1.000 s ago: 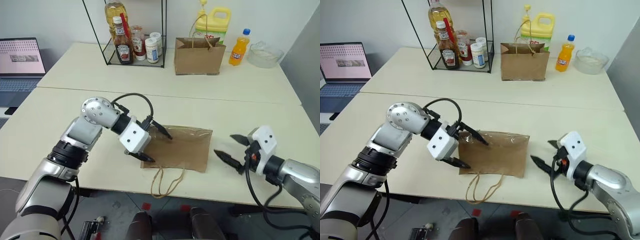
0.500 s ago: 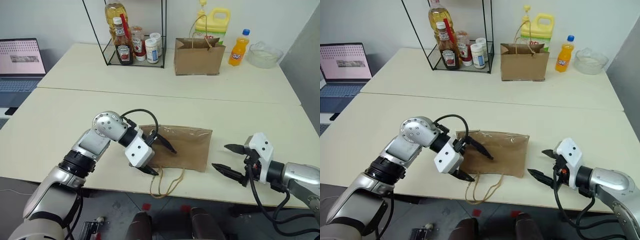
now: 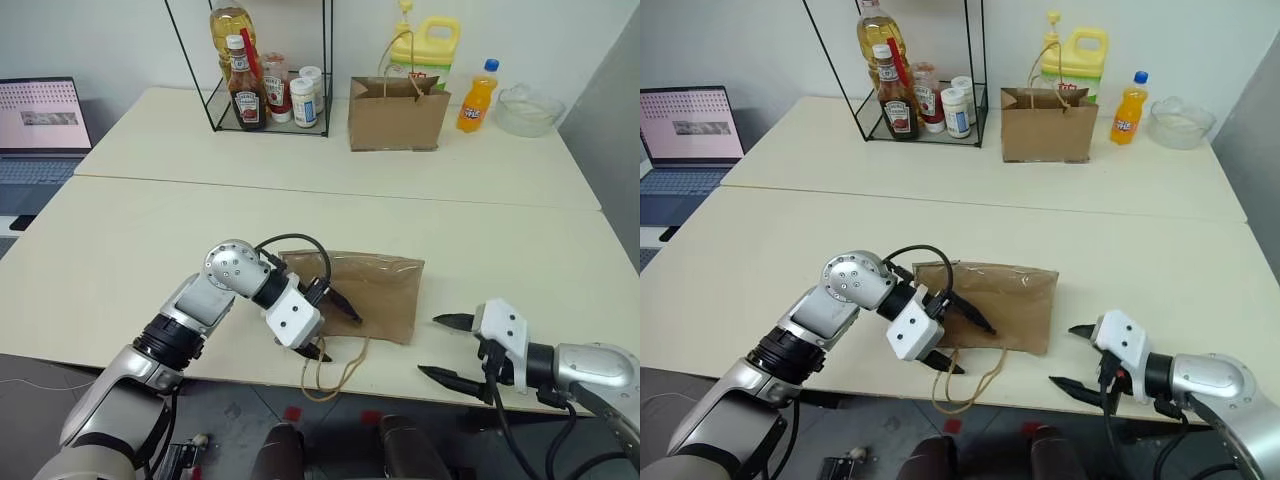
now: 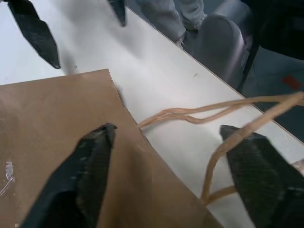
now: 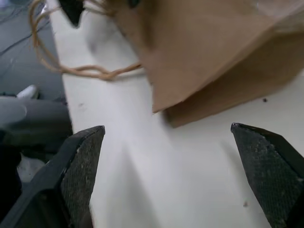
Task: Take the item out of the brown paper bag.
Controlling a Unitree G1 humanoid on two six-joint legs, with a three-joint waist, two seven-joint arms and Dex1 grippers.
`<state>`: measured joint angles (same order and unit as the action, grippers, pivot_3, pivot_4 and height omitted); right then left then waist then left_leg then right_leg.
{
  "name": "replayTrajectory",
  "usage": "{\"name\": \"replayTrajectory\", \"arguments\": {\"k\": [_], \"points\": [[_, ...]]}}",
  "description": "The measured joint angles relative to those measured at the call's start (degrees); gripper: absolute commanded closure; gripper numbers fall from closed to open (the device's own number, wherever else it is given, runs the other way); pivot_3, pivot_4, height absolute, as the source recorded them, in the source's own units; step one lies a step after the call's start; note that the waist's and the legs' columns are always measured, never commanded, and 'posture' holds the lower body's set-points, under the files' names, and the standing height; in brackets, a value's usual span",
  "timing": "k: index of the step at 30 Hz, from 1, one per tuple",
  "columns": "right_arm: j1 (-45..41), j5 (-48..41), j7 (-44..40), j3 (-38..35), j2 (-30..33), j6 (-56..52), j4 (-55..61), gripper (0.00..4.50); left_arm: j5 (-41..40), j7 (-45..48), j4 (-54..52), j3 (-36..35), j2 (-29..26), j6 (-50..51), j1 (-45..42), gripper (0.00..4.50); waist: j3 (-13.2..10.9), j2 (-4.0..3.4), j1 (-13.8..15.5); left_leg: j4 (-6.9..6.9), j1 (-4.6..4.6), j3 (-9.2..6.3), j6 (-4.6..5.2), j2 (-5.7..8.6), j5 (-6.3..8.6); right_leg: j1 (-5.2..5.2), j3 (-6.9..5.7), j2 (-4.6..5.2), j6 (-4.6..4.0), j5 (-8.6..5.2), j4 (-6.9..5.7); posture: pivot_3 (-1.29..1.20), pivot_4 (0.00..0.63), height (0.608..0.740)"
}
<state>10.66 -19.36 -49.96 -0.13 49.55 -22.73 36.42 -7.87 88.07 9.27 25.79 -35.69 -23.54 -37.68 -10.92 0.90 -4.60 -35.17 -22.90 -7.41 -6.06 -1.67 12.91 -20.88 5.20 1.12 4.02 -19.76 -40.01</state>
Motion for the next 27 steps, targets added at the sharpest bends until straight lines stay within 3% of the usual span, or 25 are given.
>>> {"name": "replayTrajectory", "arguments": {"k": [8,14,18,27], "points": [[1.17,17.49,-2.53,8.29,-0.16,37.75,-13.61,0.00,-7.99,-6.01,-5.71,-4.85,0.75,27.53,1.39,4.38,0.00,0.01,-0.01,0.00,0.00,-0.02,-0.01,0.00,0.00,0.06,-0.05,0.01,0.00,0.00,0.03,0.00,0.150,0.740],[-2.35,25.88,0.68,10.83,-2.09,63.86,-28.48,0.00,-10.40,-10.02,-11.59,-6.00,0.65,42.41,2.61,4.45,0.00,0.02,-0.08,-0.01,0.24,-0.03,-0.01,-0.01,0.00,0.33,-0.04,0.01,0.00,0.00,0.04,0.00,0.150,0.740],[-7.54,31.16,3.55,13.72,-5.63,75.24,-35.09,0.00,-12.42,-12.25,-13.83,-6.83,0.78,49.91,2.51,4.45,-0.02,0.05,-0.17,-0.01,0.36,-0.01,-0.02,-0.01,-0.01,0.42,-0.02,0.01,-0.01,0.00,0.04,0.00,0.150,0.740],[-14.83,39.81,10.92,16.95,-10.74,88.83,-43.31,0.00,-14.91,-14.73,-16.17,-8.53,-0.17,57.27,2.67,4.45,-0.03,0.06,-0.43,-0.01,0.65,0.06,-0.02,-0.03,-0.01,0.58,0.11,-0.01,-0.03,0.01,0.00,0.00,0.150,0.740]]}}
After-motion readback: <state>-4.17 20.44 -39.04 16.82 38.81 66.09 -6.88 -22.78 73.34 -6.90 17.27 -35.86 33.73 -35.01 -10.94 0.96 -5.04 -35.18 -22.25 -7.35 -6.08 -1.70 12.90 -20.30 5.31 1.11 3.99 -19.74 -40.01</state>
